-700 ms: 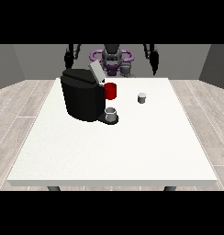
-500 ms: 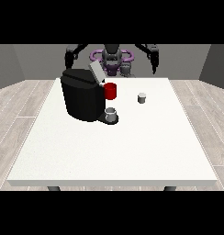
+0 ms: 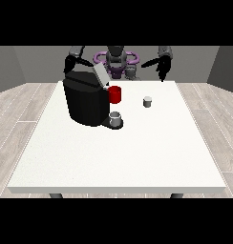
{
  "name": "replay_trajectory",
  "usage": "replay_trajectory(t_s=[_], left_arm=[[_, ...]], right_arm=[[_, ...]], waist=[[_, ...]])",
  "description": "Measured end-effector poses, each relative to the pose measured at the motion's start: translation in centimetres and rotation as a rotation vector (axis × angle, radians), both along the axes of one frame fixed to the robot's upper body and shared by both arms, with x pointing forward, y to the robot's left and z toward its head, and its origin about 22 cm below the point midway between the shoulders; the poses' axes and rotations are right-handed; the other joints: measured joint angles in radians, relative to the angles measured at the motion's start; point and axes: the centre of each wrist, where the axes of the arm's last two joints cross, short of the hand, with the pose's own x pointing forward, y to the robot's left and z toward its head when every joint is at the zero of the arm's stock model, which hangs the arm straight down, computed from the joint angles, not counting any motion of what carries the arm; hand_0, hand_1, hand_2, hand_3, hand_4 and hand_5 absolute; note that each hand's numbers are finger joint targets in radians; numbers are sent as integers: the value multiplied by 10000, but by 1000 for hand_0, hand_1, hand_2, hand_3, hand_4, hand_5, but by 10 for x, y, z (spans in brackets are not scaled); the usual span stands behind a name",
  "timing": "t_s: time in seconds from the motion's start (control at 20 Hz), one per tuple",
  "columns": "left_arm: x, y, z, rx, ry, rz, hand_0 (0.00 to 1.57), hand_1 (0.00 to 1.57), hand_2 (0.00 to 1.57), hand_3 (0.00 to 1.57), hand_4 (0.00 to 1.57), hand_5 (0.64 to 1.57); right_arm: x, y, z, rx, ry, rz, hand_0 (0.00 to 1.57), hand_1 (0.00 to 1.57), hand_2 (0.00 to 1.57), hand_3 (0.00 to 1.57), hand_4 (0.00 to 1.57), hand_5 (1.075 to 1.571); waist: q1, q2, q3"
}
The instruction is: Insert the coffee pod into the coffee machine and close the lid
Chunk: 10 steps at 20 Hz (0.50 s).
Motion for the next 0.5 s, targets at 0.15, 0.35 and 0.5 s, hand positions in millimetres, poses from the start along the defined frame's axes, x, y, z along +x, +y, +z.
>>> replay_trajectory(t_s=[0.15, 0.35, 0.5], left_arm=[[17, 6, 6, 629, 177, 104, 0, 0, 0, 0, 0, 1571], [35, 16, 13, 1567, 619, 105, 0, 0, 0, 0, 0, 1571], [47, 29, 16, 2089, 805, 252, 0, 0, 0, 0, 0, 1571]], right_arm=[[7, 11, 8, -150, -305, 111, 0, 0, 0, 0, 0, 1571], [11, 21, 11, -232, -510, 345, 0, 0, 0, 0, 0, 1571], [14, 31, 17, -51, -612, 527, 0, 0, 0, 0, 0, 1571]], waist=[[-270, 279, -2], [-541, 654, -5], [-756, 942, -6]])
